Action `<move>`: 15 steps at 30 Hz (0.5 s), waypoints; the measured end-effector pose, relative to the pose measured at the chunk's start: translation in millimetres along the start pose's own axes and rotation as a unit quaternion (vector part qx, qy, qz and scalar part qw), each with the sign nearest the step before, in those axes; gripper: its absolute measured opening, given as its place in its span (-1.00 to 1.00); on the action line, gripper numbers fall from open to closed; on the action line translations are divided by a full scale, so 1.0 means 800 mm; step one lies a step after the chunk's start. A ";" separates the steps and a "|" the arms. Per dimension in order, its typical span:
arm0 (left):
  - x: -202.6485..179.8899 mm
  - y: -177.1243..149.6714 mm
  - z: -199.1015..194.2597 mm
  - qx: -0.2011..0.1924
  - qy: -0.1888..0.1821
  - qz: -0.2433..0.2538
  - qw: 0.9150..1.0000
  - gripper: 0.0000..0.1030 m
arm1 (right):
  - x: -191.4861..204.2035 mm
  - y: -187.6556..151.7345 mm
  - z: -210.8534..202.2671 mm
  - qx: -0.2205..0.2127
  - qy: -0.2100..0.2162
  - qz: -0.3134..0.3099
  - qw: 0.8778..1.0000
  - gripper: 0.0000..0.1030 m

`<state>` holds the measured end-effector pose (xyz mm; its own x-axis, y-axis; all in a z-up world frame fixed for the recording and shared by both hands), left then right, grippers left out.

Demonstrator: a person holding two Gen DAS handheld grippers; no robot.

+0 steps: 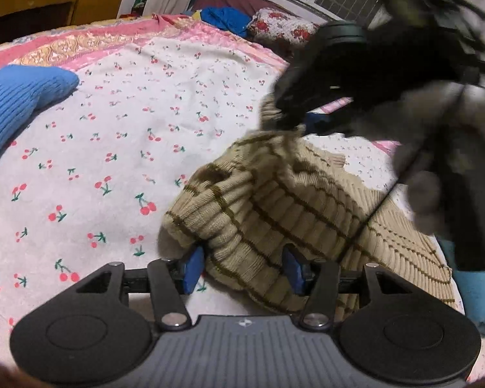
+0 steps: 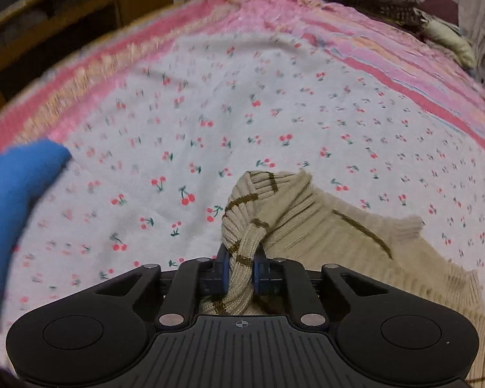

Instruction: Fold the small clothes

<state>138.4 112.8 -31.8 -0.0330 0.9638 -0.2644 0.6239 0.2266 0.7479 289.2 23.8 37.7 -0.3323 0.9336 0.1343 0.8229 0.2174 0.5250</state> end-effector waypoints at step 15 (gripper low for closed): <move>-0.193 0.019 -0.042 -0.064 -0.154 0.164 0.972 -0.03 | -0.234 -0.031 -0.189 -0.098 0.106 0.158 0.977 -0.78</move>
<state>126.9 -27.8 40.8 0.3980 0.9042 -0.1546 0.4592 -0.0505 0.8869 261.1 -199.7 126.5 -0.1799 0.8611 0.4756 0.8032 -0.1505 0.5764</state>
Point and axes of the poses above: each gripper's, at about its wrist camera, not at the fingertips, and z roughly the way its jaws point, x to its left, y to its top, the point moved 1 cm from there along z, roughly the way its jaws point, and after that the axes turned 12 degrees about z, right-handed, at the moved point
